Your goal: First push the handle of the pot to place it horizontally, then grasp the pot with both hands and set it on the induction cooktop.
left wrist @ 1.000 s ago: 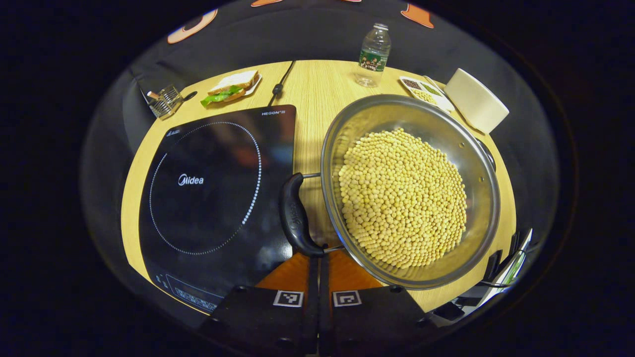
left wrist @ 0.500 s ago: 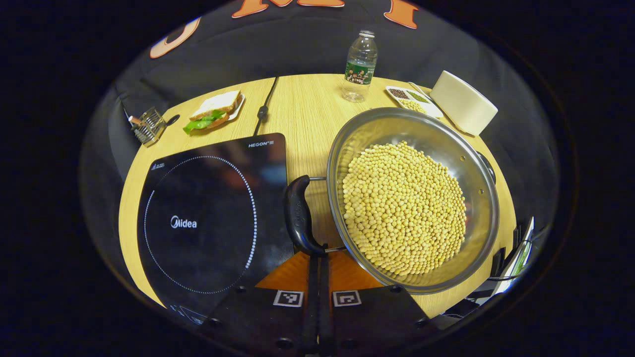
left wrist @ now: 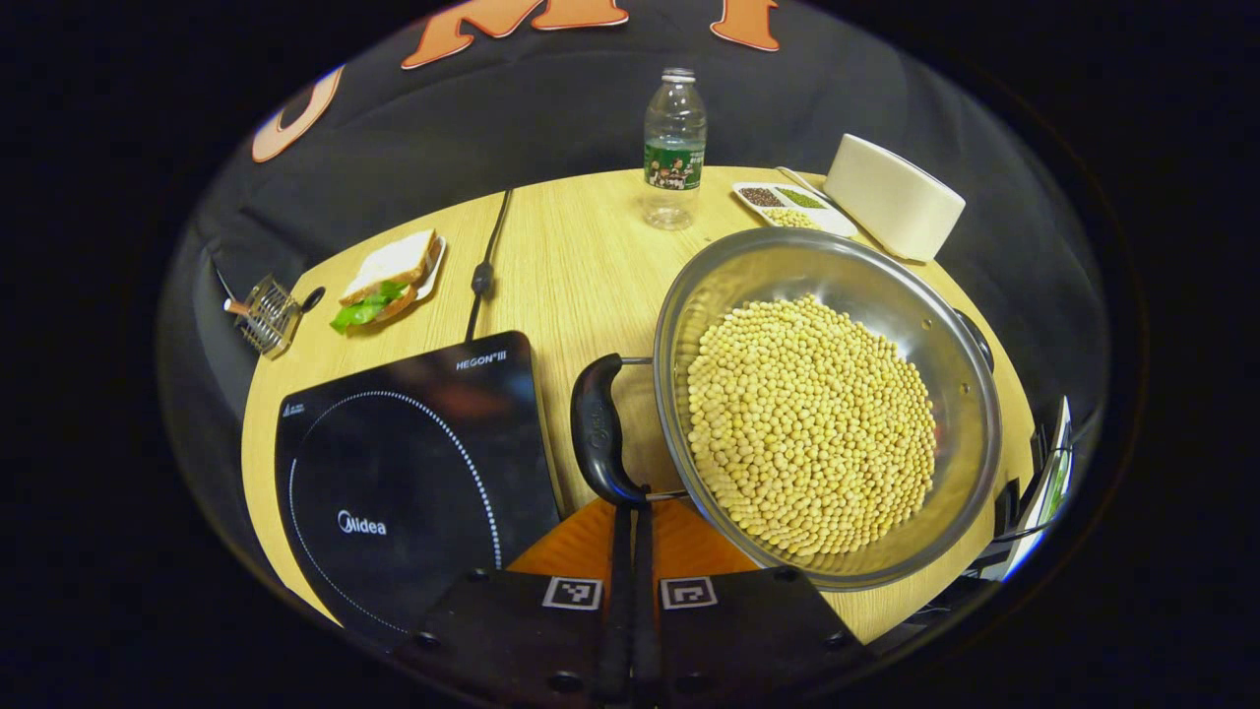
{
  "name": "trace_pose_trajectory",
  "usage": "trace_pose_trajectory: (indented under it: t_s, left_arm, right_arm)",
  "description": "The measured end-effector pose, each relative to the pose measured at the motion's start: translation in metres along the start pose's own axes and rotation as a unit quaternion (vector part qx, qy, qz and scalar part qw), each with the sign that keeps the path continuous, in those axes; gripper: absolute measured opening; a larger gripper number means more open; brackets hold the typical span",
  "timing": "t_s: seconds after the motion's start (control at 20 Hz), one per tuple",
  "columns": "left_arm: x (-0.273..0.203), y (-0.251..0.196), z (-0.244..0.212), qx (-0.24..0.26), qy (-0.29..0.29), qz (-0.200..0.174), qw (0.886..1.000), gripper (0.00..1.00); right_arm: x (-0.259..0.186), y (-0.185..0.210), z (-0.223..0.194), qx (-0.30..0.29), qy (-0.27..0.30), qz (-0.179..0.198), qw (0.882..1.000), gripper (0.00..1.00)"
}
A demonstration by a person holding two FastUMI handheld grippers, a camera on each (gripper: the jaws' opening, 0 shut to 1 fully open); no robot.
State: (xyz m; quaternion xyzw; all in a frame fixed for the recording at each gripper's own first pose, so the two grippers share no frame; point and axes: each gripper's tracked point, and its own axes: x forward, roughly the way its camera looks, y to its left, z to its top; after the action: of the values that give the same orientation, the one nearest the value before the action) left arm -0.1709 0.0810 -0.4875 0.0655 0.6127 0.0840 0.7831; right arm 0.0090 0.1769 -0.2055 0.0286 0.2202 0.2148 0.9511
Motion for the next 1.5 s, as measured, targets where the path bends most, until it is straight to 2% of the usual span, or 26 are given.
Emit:
trace_pose_trajectory:
  t_s: [0.15, 0.4, 0.45, 0.55, 0.75, 1.15, 1.4, 1.5]
  left_arm:
    - [0.0, -0.003, 0.002, 0.01, 0.0, -0.008, 1.0, 0.08]
    - [-0.024, -0.006, 0.004, 0.033, -0.013, -0.043, 0.998, 0.1]
    - [-0.033, -0.005, 0.01, 0.031, -0.025, -0.049, 0.998, 0.17]
    - [-0.047, -0.002, 0.03, 0.021, -0.055, -0.058, 0.997, 0.39]
    - [-0.052, 0.001, 0.065, -0.018, -0.084, -0.068, 0.994, 0.96]
    - [-0.008, -0.001, 0.058, -0.044, -0.037, -0.052, 0.997, 0.99]
    - [0.011, -0.013, 0.047, -0.062, -0.014, -0.076, 0.995, 0.99]
    - [0.016, -0.011, 0.048, -0.057, -0.017, -0.063, 0.996, 0.99]
  right_arm:
    - [0.007, 0.008, -0.015, 0.004, 0.023, 0.009, 1.0, 0.95]
    - [0.015, 0.002, -0.046, 0.016, 0.065, -0.001, 0.998, 0.96]
    - [0.015, 0.0, -0.051, 0.018, 0.073, -0.004, 0.997, 0.96]
    - [0.018, -0.002, -0.059, 0.021, 0.084, -0.009, 0.996, 0.96]
    - [0.028, 0.001, -0.072, 0.031, 0.101, -0.008, 0.994, 0.96]
    - [0.053, 0.026, -0.106, 0.062, 0.15, 0.015, 0.987, 0.96]
    - [0.07, 0.056, -0.131, 0.069, 0.182, 0.04, 0.98, 0.96]
    - [0.078, 0.07, -0.143, 0.07, 0.195, 0.052, 0.977, 0.96]
